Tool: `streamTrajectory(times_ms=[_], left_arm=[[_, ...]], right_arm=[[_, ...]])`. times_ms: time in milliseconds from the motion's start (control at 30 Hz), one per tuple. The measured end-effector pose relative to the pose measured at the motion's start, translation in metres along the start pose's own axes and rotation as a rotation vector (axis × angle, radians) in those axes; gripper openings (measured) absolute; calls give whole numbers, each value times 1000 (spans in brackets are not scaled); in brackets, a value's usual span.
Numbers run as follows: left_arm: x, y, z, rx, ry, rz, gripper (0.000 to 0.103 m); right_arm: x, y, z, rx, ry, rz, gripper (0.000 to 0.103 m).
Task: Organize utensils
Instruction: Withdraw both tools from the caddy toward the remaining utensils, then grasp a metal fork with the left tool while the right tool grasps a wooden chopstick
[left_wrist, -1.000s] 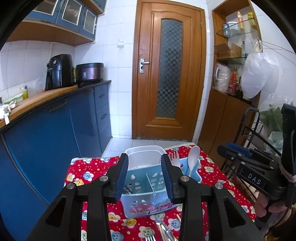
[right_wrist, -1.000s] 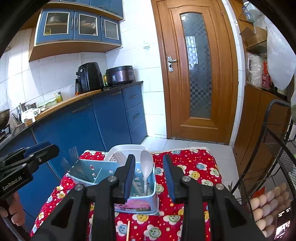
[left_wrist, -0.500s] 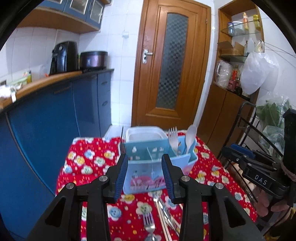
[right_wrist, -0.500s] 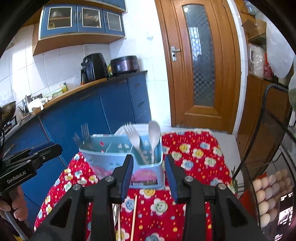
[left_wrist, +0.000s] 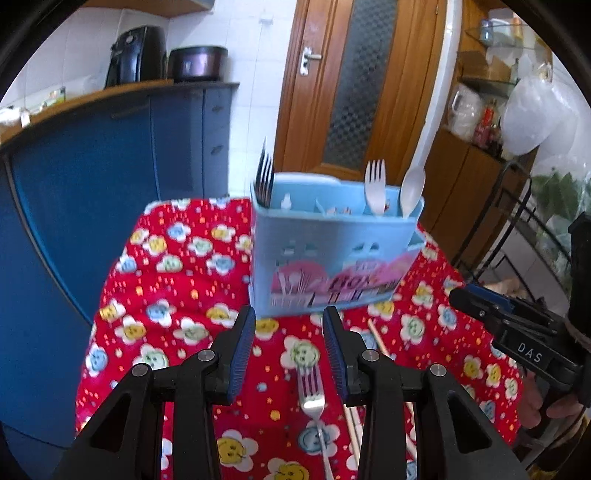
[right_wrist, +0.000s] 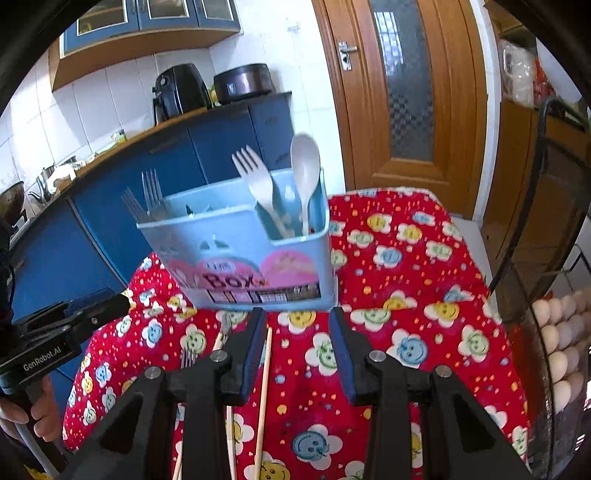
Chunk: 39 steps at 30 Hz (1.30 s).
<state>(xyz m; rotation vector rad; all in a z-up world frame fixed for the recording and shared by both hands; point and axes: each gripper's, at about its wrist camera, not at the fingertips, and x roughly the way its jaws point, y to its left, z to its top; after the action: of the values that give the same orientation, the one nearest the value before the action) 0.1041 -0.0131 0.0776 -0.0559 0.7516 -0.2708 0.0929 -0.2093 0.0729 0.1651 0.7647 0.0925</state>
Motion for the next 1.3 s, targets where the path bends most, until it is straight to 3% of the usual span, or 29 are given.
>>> streamTrajectory(times_ms=[667, 1100, 1300], left_arm=[[56, -11, -57, 24, 273, -32, 39], [57, -16, -70, 36, 313, -41, 38], [60, -20, -71, 82, 316, -15, 22]], right_arm=[[39, 6, -39, 2, 185, 42, 38], [52, 12, -47, -30, 231, 50, 38], [61, 22, -47, -88, 243, 18, 36]])
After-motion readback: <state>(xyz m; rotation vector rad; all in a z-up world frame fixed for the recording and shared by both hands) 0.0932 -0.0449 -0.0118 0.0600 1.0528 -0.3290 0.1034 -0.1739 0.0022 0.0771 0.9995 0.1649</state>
